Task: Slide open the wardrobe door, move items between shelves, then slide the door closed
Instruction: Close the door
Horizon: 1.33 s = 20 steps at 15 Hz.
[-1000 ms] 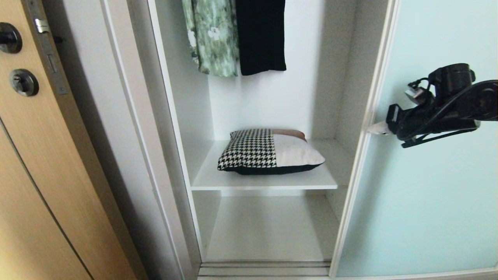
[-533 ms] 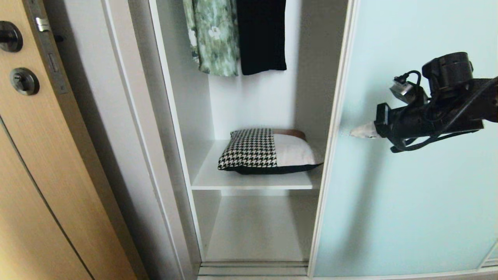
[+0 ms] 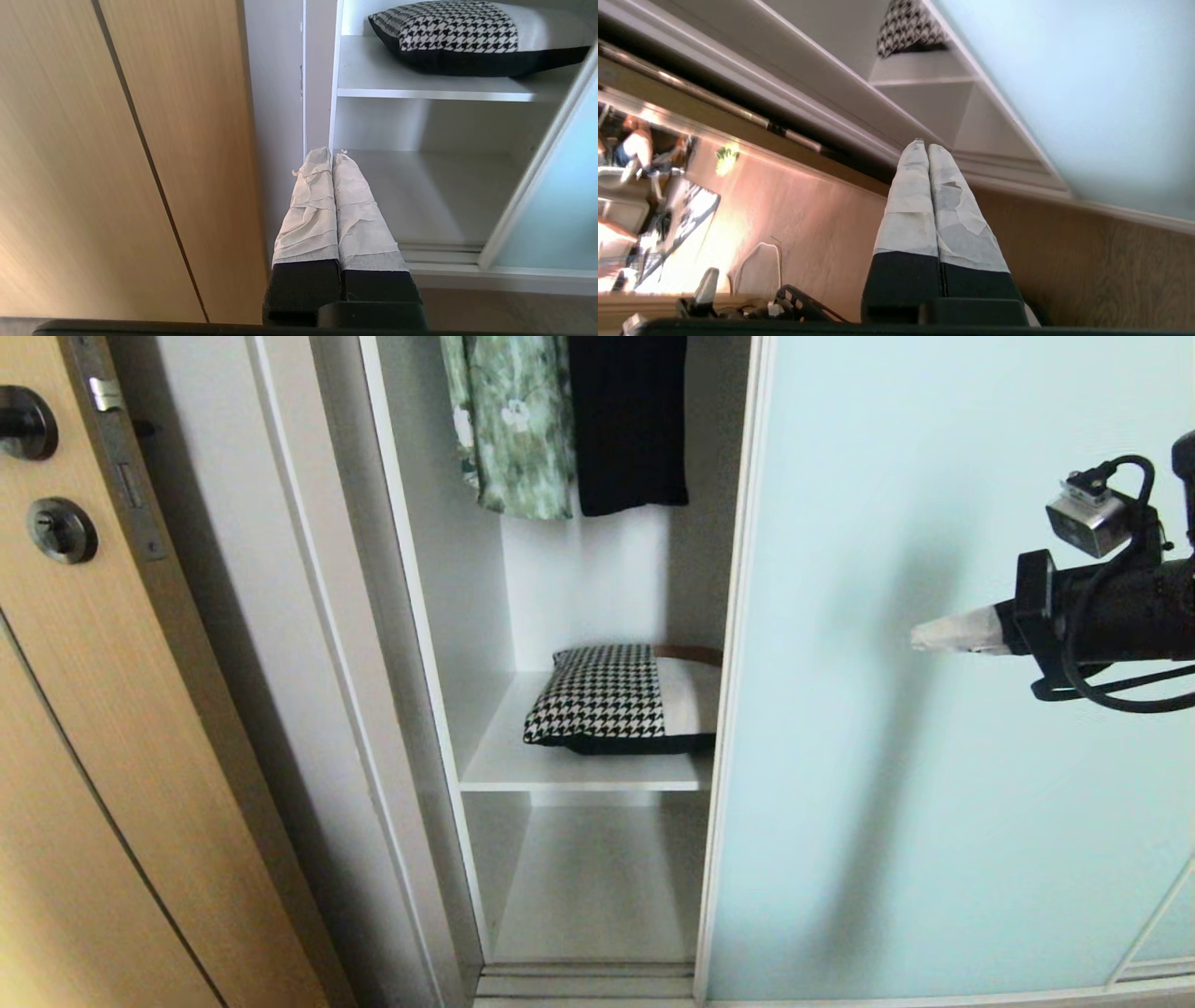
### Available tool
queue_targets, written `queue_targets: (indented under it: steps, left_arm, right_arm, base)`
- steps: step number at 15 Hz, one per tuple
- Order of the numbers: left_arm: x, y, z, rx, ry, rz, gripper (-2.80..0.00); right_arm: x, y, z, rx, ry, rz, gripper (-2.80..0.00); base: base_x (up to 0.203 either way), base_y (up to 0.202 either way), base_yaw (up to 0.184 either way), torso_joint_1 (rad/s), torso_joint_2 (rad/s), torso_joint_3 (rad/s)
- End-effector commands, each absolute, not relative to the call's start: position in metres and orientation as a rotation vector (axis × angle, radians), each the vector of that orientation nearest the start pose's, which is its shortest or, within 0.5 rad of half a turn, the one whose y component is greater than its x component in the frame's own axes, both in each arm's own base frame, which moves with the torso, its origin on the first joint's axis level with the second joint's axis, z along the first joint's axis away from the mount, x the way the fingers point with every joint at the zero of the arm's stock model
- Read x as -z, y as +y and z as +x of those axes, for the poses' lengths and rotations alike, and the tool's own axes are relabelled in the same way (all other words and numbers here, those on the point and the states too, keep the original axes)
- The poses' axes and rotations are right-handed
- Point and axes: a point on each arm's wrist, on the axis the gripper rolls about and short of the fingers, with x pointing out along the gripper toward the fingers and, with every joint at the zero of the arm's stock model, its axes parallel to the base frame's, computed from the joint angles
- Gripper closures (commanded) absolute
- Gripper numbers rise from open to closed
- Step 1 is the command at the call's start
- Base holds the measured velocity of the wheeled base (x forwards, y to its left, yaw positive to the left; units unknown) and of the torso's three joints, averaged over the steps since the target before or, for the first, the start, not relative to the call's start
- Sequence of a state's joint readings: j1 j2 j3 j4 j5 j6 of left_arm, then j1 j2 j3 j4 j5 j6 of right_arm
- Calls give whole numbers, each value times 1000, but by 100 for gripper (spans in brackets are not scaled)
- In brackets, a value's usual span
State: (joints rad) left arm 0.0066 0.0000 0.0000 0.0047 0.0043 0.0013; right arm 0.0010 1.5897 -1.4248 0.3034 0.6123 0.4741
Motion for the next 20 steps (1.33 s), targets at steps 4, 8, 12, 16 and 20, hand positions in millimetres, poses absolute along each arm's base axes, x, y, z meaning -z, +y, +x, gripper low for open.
queue_targets:
  steps: [4,8,12,16,20]
  left_arm:
    - [-75,0,-23,-12,7,2,0]
    - [-75,0,-23,-12,7,2,0]
    - [-75,0,-23,-12,8,2,0]
    - [-75,0,-23,-12,8,2,0]
    - [-75,0,-23,-12,8,2,0]
  right_arm:
    - [-314,-12,241,-407,511,607,0]
    - [-317,-41,231,-289,457,636,0]
    - [-318,-77,221,-161,398,669,0]
    - [-312,-128,211,-74,333,715,0]
    - [-292,-188,209,-3,313,791,0]
  base:
    - [0,0,0,0,0,0]
    - [0,0,0,0,0,0]
    - [0,0,0,0,0,0]
    - [0,0,0,0,0,0]
    - [0,0,0,0,0,0]
